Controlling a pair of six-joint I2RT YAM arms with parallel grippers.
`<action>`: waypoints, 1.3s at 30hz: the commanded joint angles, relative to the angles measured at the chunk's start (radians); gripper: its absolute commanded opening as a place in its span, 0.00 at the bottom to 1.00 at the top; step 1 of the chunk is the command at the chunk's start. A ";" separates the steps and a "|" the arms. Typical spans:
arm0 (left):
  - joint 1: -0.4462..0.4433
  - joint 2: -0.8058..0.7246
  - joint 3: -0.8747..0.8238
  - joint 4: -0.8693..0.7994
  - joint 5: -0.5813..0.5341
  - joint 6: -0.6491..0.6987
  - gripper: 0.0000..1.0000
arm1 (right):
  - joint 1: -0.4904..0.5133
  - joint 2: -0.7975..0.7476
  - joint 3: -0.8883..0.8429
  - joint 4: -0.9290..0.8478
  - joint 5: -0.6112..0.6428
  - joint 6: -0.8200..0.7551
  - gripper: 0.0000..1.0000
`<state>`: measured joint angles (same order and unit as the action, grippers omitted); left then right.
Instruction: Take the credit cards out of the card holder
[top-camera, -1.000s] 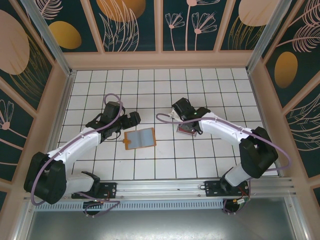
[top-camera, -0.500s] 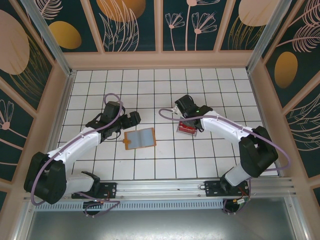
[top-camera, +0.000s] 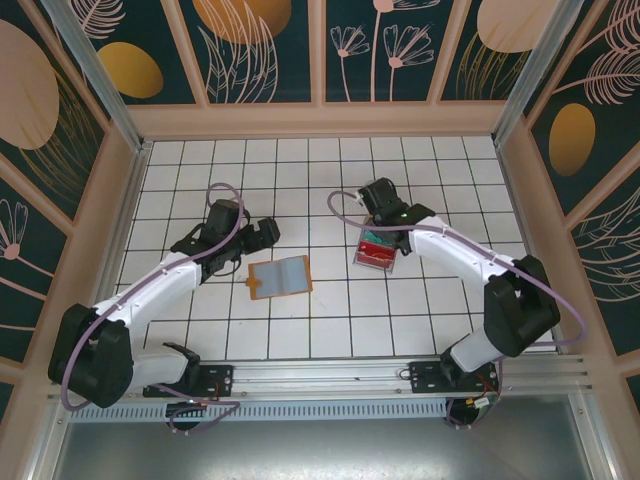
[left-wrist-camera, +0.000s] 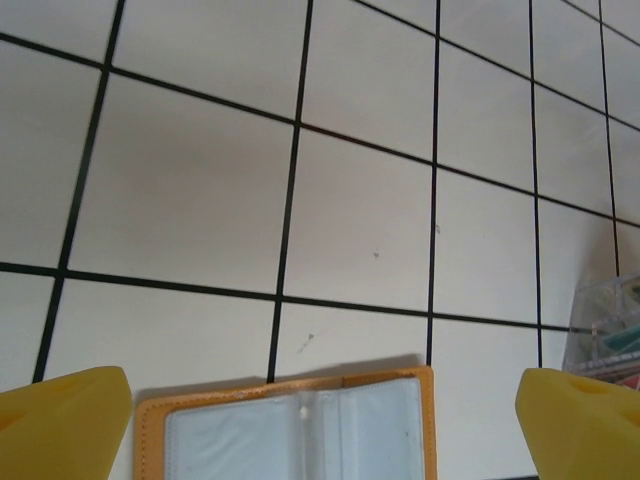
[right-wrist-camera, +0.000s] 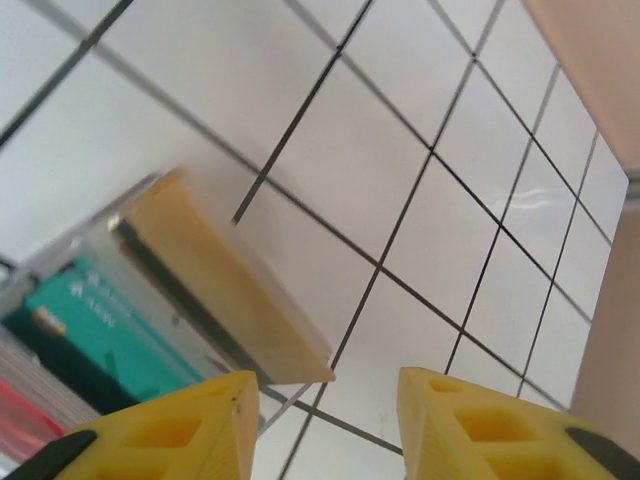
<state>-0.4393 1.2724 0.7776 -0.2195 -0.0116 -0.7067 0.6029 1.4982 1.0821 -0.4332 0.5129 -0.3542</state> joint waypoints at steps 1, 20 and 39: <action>0.004 -0.029 0.039 -0.039 -0.093 0.013 0.98 | -0.007 -0.104 -0.012 0.102 0.020 0.181 0.47; 0.004 -0.226 -0.025 -0.018 -0.784 0.132 0.99 | -0.295 -0.598 -0.653 0.797 -0.118 0.510 0.99; 0.345 0.021 -0.292 0.733 -0.621 0.518 0.99 | -0.609 -0.227 -0.741 1.236 -0.124 0.505 0.99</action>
<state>-0.1257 1.2556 0.5026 0.3149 -0.7029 -0.2569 0.0124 1.2263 0.3347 0.6369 0.4160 0.1692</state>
